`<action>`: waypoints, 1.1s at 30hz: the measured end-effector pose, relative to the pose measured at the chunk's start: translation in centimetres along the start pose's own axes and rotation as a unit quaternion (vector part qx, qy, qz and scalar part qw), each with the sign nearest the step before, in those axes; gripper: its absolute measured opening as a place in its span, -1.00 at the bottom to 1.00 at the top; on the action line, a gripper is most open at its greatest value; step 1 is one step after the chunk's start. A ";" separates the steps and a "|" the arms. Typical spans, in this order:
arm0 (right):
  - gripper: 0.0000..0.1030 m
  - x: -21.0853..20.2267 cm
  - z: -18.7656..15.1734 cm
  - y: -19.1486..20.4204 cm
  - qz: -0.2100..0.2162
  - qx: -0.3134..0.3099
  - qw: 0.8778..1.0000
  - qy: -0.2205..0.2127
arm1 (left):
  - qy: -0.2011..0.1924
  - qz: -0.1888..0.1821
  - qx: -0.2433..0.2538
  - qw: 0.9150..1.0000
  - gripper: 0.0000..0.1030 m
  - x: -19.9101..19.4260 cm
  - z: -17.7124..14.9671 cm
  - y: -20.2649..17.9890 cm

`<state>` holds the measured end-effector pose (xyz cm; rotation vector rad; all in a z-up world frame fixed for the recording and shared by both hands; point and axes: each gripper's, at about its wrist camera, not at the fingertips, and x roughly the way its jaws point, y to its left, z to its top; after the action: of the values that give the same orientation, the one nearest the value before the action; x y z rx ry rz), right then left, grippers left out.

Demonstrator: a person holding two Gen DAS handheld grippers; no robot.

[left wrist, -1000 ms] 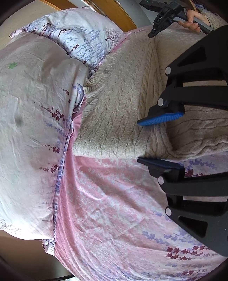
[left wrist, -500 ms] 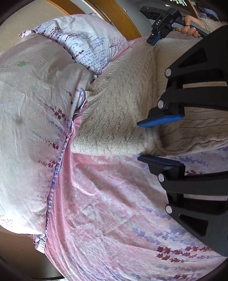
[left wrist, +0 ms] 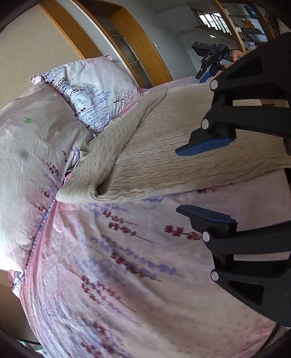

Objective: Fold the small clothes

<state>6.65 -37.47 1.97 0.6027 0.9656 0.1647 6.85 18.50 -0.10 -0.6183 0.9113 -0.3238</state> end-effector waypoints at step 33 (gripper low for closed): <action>-0.86 -5.3 -5.7 5.7 0.143 -0.108 0.981 -0.069 | -0.019 -0.054 0.073 0.996 -0.89 -2.9 -5.9 -5.5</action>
<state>-0.29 -32.53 6.53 0.5423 0.7128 0.4722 0.28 13.55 2.49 -0.5385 0.8108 -0.4698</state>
